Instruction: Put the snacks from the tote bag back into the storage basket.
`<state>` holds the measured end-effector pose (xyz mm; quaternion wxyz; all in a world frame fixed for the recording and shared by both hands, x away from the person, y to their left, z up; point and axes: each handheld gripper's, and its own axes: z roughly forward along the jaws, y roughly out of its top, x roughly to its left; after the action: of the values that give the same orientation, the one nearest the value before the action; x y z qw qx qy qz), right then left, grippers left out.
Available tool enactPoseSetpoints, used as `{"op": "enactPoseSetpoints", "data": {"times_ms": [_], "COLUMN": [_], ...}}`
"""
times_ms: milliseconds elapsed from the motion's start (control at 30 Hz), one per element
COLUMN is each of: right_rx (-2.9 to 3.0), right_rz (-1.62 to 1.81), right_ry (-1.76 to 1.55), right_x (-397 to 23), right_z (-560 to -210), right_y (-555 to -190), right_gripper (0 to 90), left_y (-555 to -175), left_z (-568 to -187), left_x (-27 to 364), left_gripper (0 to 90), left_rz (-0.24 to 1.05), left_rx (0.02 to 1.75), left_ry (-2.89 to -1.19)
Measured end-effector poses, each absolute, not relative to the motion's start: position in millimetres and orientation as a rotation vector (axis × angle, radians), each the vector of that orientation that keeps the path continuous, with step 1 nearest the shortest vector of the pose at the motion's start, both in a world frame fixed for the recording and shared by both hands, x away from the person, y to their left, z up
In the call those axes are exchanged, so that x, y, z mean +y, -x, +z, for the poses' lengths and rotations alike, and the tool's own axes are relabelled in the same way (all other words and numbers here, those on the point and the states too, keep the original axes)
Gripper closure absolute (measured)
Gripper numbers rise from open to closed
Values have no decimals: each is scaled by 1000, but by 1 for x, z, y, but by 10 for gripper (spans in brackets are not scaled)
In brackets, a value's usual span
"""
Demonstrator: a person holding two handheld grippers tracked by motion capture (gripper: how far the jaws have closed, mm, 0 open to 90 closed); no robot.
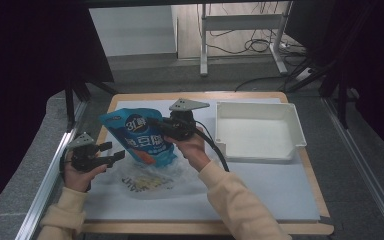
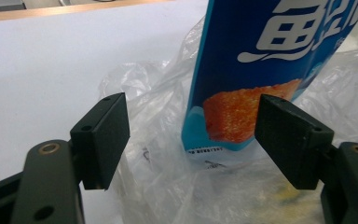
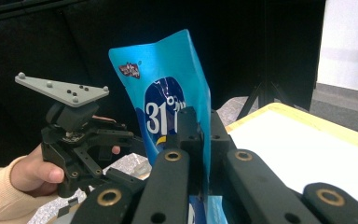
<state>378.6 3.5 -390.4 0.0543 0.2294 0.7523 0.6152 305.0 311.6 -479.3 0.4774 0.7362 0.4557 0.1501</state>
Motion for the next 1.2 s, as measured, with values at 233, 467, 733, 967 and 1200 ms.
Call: {"op": "enactPoseSetpoints", "data": {"times_ms": [233, 467, 733, 967, 1200], "right_rx": [2269, 2241, 2200, 2173, 2143], "right_rz": [1893, 1924, 1970, 1979, 1987], "right_ry": [-699, -694, -673, -658, -658], "right_x": [4, 3, -2, -13, -26], "right_z": [-384, -373, -357, -342, -332], "right_y": [-377, -375, -371, -370, -370], "right_gripper": [886, 886, 887, 887, 887], "left_y": [-305, -305, -306, -306, -306], "left_z": [-480, -480, -481, -480, -481], "left_x": [311, 312, 311, 311, 311], "left_gripper": [273, 274, 273, 268, 265], "left_rz": [366, 370, 368, 368, 362], "left_rx": [1116, 1114, 1111, 1108, 1113], "left_ry": [-1798, -1800, -1807, -1812, -1812]}}
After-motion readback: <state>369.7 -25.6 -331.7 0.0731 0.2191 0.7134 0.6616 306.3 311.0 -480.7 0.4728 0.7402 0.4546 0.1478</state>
